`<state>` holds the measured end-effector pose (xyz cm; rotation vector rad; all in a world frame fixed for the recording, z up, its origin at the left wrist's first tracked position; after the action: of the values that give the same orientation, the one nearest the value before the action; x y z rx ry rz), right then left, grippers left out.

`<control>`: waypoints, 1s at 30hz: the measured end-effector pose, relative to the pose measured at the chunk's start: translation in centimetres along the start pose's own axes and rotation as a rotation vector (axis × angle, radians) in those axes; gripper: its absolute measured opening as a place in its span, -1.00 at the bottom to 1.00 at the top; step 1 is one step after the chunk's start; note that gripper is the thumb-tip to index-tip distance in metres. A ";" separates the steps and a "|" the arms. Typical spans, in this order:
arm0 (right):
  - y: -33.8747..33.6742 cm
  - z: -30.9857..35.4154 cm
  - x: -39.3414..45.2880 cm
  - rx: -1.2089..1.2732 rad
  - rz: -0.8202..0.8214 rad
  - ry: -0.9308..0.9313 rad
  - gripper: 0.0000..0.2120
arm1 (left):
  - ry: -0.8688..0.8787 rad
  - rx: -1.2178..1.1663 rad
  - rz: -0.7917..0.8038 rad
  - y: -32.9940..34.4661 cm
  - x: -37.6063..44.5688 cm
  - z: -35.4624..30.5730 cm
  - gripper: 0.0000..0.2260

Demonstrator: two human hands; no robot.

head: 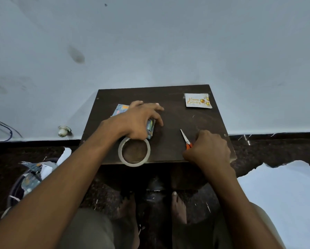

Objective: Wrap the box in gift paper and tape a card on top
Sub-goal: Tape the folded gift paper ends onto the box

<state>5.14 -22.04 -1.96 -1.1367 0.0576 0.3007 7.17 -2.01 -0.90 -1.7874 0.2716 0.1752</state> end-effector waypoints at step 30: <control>-1.5 5.7 0.7 0.862 -0.204 -0.426 -0.83 | -0.520 -0.483 -0.478 2.8 -9.1 5.8 -0.63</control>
<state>5.63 -17.35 1.68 -0.2059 -0.2827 0.2862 -2.14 3.82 -2.43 -2.1457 -0.6139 0.3751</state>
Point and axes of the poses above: each hand's wrist, its own x-axis towards the middle knuckle, its own y-axis out of the palm, z = x × y, the point moved 9 cm from there along x, towards the middle knuckle, and after that the axes turned 8 degrees about -y, right-handed, at the moved point
